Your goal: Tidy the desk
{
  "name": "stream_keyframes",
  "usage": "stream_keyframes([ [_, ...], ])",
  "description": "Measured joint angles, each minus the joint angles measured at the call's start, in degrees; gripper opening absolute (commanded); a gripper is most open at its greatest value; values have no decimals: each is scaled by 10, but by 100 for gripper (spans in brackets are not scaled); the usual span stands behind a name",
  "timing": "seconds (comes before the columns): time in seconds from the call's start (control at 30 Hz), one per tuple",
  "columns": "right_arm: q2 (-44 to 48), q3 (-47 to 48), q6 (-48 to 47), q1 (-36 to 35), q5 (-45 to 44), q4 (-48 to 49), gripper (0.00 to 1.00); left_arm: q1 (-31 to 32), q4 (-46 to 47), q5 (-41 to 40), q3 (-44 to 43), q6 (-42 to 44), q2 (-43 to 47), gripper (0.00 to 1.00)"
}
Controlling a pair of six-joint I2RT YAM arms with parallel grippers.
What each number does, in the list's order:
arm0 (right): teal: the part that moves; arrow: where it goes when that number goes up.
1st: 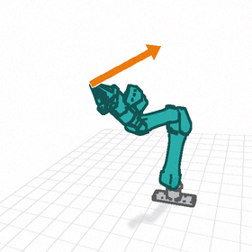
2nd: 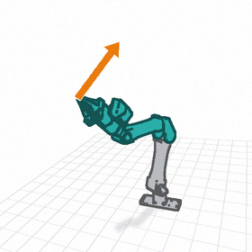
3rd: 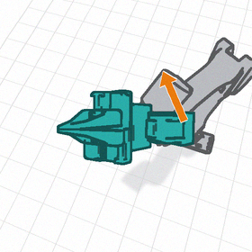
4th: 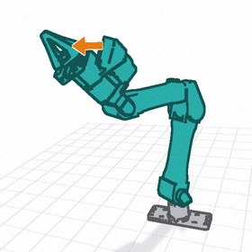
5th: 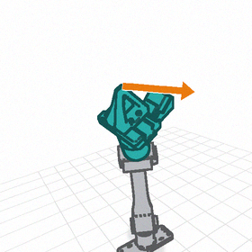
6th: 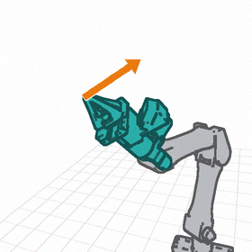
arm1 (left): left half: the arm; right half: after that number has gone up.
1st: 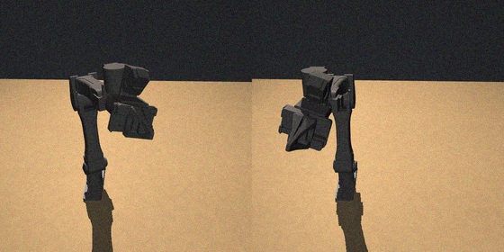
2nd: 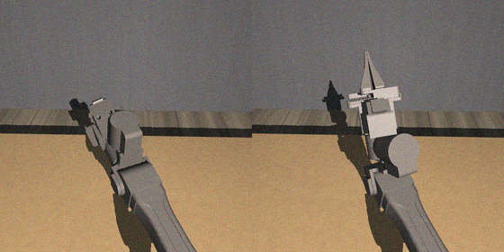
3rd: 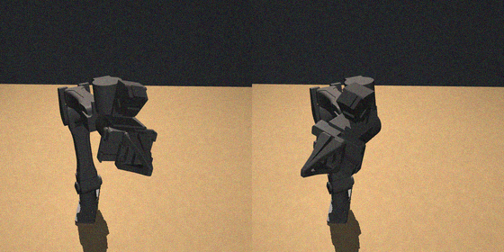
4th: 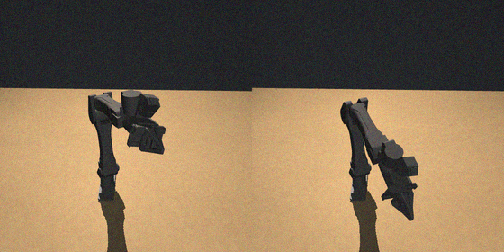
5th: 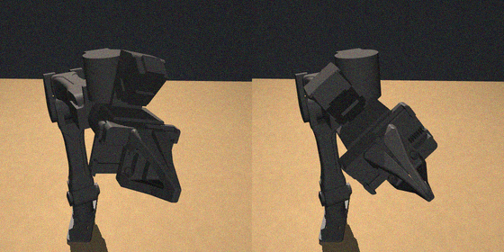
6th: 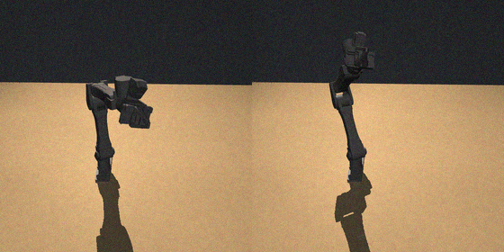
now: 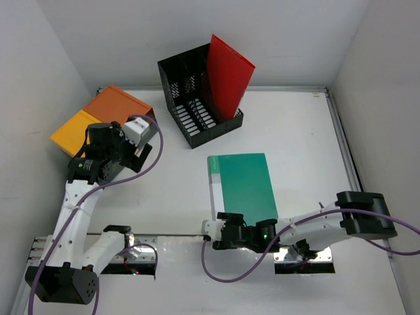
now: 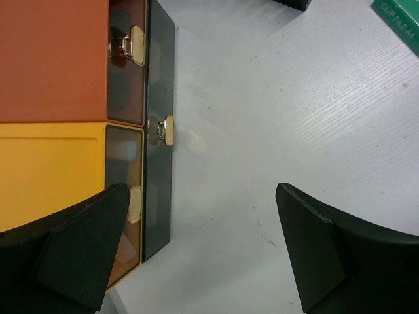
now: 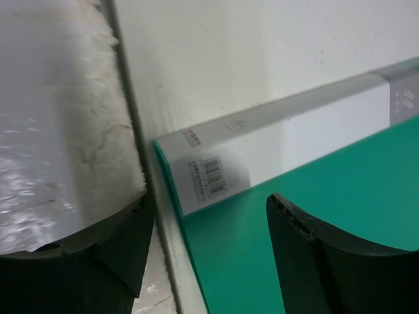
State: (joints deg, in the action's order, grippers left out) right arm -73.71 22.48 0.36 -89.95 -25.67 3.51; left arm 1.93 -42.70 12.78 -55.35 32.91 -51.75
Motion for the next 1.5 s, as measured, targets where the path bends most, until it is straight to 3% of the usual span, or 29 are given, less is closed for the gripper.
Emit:
stream_keyframes([
  [0.3,-33,-44,4,0,-142,76,52,0,0,4,0,0,-1,93],
  [0.5,-33,-95,-19,0,-255,133,32,0,0,7,0,0,-13,93],
  [0.67,-32,-101,-55,0,-341,166,21,0,0,14,0,0,-26,93],
  [0.77,-28,-107,-83,0,-357,204,29,0,0,20,0,0,-37,92],
  [0.8,-24,-112,-92,0,-349,209,37,0,0,22,0,0,-40,93],
  [0.93,14,-125,-110,0,-244,184,49,0,0,28,0,0,-42,93],
  [1.03,44,-125,-112,0,-154,166,48,0,-2,31,0,1,-42,93],
  [1.17,36,-132,-118,0,-114,172,44,0,-6,38,0,4,-41,93],
  [1.5,-90,-114,-164,0,-193,255,39,0,-16,50,0,26,-10,93],
])
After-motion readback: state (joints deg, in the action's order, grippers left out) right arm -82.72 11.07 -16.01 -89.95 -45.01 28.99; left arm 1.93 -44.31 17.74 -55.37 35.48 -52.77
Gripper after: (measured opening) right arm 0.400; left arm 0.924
